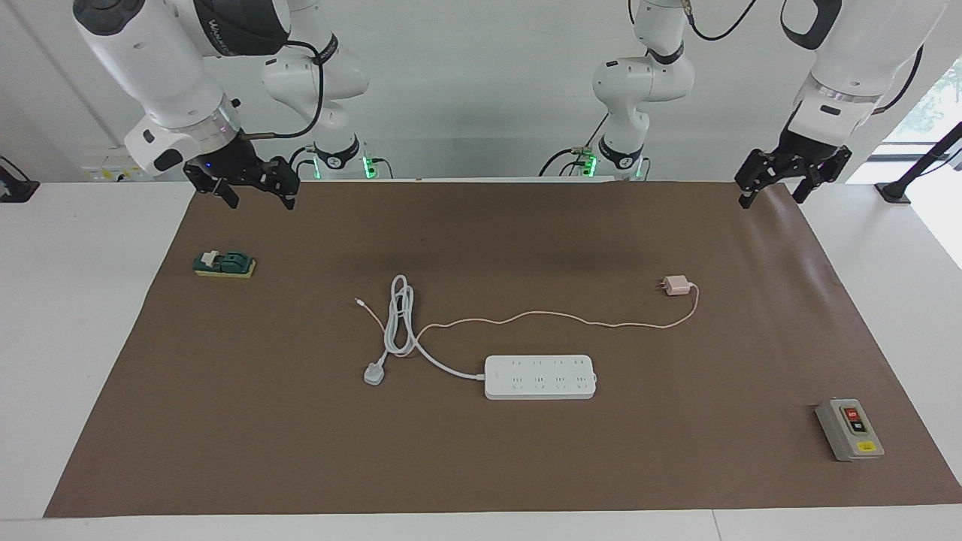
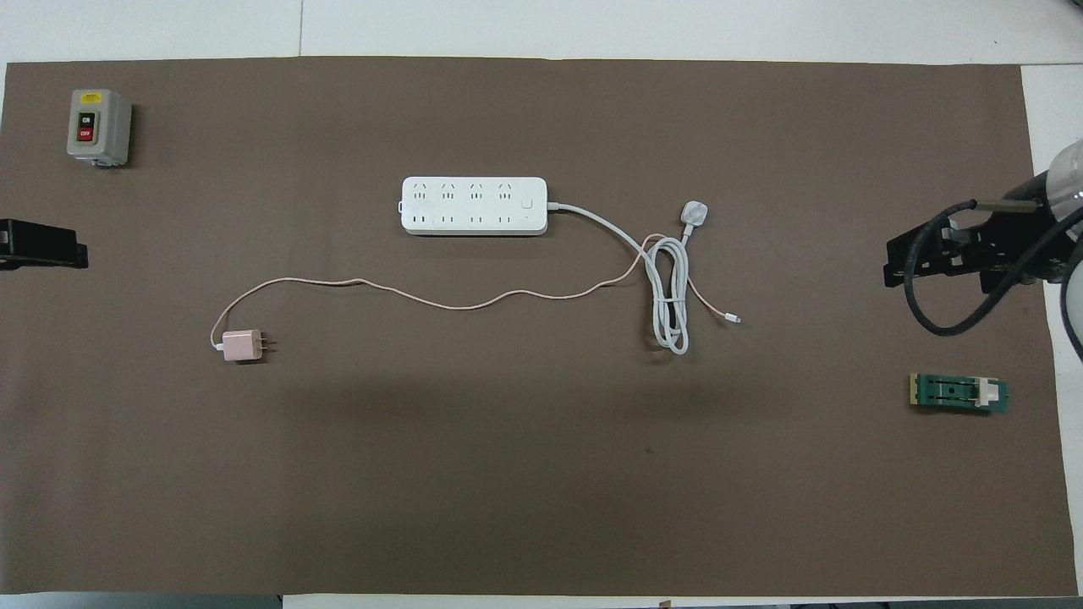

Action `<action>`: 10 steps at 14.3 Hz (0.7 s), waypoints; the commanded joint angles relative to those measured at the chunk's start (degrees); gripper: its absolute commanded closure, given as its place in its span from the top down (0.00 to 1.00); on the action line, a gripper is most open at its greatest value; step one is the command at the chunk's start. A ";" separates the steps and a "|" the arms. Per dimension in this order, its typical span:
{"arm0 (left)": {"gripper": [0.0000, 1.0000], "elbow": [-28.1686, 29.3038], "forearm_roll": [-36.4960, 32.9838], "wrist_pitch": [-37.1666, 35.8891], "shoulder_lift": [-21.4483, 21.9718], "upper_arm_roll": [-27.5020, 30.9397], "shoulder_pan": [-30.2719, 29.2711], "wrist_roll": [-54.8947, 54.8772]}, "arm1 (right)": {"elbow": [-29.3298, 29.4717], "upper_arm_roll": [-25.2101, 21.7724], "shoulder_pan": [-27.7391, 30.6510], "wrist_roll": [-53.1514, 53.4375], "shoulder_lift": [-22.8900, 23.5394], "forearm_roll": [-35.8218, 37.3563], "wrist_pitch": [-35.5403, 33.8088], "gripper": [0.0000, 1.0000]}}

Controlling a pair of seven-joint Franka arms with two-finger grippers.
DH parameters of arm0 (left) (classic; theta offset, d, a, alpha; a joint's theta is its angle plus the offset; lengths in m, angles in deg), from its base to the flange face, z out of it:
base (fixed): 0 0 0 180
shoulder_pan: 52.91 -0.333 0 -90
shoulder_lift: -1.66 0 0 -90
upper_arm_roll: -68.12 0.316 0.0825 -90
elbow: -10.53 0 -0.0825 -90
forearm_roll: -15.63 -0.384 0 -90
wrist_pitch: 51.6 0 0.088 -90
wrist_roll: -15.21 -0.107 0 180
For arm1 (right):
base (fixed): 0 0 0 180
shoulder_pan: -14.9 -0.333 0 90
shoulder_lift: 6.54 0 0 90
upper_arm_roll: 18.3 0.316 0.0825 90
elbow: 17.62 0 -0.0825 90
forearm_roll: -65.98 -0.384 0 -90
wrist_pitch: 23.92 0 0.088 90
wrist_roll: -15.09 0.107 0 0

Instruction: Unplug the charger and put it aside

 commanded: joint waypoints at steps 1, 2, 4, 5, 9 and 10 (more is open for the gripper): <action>1.00 -2.65 1.08 -2.20 -1.03 0.05 0.58 0.88 | -1.45 0.66 0.98 -1.85 -1.44 1.43 0.01 1.00; 1.00 -2.21 1.44 -1.68 -0.68 -0.13 0.58 1.23 | -1.44 0.58 1.07 -1.77 -1.96 1.43 0.01 1.00; 1.00 0.50 1.70 0.25 1.25 -1.35 0.32 0.72 | -1.71 0.66 1.24 -1.85 -2.05 3.27 0.19 1.00; 1.00 1.04 1.97 0.61 1.52 -1.44 0.41 0.71 | -1.62 0.66 1.24 -1.85 -2.05 3.54 0.88 1.00; 1.00 1.05 1.97 -0.09 1.87 -2.32 0.58 0.62 | -2.32 0.49 1.77 -3.34 -2.14 4.07 1.33 1.00; 1.00 1.04 1.97 -0.18 2.04 -2.32 0.58 0.88 | -2.41 0.49 1.86 -3.35 -2.05 3.98 1.24 1.00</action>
